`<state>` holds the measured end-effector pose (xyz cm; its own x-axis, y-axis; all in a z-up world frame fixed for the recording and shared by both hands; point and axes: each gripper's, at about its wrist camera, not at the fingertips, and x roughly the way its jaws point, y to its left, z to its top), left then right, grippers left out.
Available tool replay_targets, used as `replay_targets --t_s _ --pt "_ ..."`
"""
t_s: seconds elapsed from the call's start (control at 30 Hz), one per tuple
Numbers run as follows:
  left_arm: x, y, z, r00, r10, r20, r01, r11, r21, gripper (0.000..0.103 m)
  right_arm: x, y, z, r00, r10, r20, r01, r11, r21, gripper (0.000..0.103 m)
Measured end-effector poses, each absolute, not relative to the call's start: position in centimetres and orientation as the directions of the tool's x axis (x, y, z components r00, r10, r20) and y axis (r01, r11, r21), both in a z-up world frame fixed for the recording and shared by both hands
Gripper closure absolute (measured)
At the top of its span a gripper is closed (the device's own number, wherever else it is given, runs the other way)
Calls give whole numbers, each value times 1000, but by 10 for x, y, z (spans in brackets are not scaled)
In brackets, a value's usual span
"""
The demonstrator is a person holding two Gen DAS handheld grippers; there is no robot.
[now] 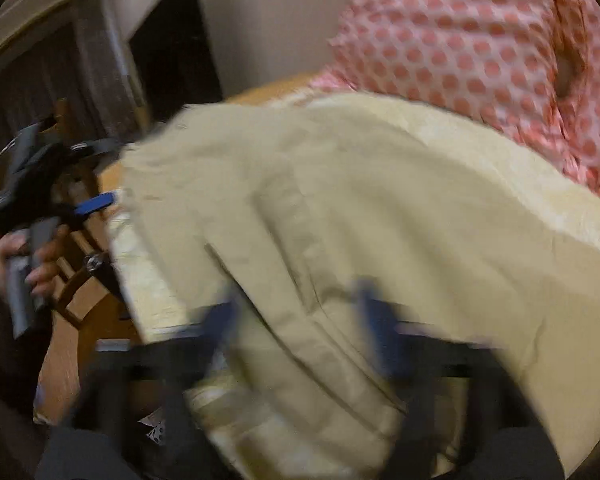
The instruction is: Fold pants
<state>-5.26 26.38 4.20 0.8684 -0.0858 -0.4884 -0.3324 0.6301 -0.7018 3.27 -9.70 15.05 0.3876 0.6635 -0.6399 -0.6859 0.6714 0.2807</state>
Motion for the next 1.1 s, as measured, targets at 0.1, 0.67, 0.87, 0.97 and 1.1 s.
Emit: replay_targets --t_s 0.1,0.67,0.87,0.97,1.1 --pt "-45 277 41 869 -76 -490 -357 589 -725 2 29 -129 168 422 717 -555 -667 660 345 10" --pt "18 294 82 755 140 -641 -518 726 -452 92 52 -214 158 521 719 -460 -514 694 504 10" --pt "52 156 180 873 35 -487 -139 974 -180 97 54 -258 162 601 677 -424 -427 721 546 9" --pt "52 53 192 866 -177 -467 175 983 -48 97 54 -290 161 650 649 -395 -347 716 606 9" --pt "39 -50 149 708 -402 -580 496 868 3 97 58 -332 146 666 649 -368 -212 637 741 8"
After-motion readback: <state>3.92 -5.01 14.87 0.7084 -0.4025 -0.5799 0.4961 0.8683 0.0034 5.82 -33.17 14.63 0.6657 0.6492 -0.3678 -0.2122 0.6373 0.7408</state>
